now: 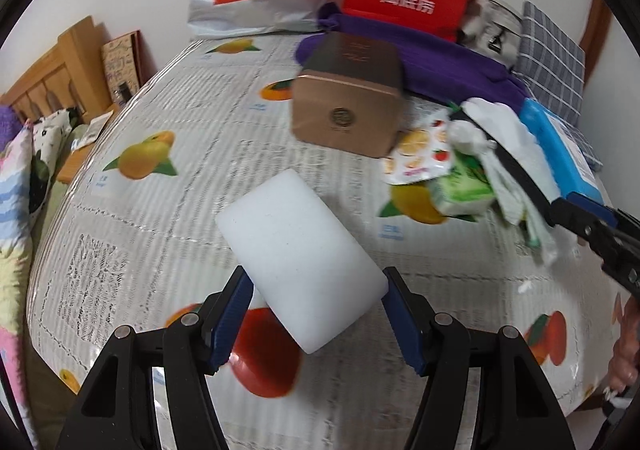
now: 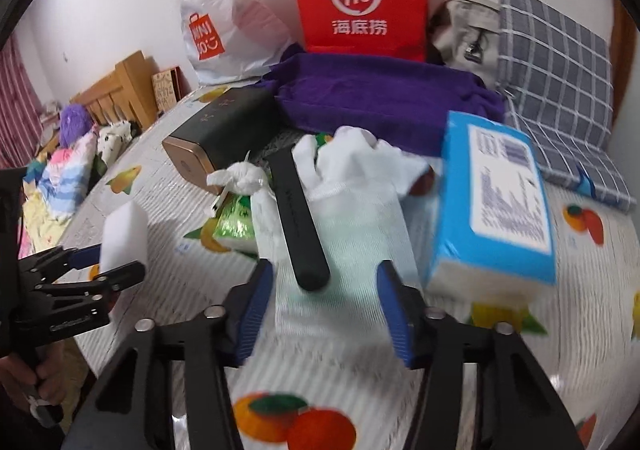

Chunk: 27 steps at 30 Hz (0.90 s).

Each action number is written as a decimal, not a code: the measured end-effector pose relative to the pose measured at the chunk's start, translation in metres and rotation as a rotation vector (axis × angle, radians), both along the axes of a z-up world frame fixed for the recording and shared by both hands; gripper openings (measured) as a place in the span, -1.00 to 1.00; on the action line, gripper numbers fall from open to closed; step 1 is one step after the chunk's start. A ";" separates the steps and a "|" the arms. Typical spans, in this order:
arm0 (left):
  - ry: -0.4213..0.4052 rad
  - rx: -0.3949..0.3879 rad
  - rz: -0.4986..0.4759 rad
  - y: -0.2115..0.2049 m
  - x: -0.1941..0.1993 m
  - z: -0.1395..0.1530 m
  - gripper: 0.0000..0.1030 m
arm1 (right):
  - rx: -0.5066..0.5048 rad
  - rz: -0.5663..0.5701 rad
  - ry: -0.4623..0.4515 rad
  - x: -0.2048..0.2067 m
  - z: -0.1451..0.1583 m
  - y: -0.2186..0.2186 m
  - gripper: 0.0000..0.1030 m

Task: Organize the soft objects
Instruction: 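Grasp the black watch strap with the right tool while left holds sponge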

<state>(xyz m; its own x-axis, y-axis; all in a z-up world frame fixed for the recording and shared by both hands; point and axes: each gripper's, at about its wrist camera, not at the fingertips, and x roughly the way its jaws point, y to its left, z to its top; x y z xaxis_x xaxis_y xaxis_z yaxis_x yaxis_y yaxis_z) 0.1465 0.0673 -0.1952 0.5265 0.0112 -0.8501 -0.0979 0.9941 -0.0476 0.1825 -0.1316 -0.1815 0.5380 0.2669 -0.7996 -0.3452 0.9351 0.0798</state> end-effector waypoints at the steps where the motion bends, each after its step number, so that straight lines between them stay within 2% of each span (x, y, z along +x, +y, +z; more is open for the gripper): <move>1: 0.003 -0.001 0.002 0.003 0.002 -0.003 0.24 | -0.010 0.007 0.011 0.004 -0.002 0.003 -0.26; 8: -0.004 -0.020 -0.009 0.014 0.004 -0.008 0.24 | -0.077 0.022 0.060 0.023 -0.017 0.020 -0.26; 9: -0.006 -0.026 -0.010 0.015 0.004 -0.007 0.24 | -0.079 0.027 0.056 0.023 -0.017 0.022 -0.31; 10: -0.008 -0.031 -0.011 0.016 0.004 -0.007 0.24 | -0.073 0.045 0.048 0.022 -0.015 0.023 -0.56; 18: -0.013 -0.033 0.004 0.024 -0.003 -0.003 0.24 | -0.007 0.057 -0.032 0.000 0.020 0.017 -0.61; 27: -0.024 -0.029 0.012 0.023 -0.013 0.006 0.24 | 0.030 -0.012 -0.112 -0.055 0.055 -0.025 -0.61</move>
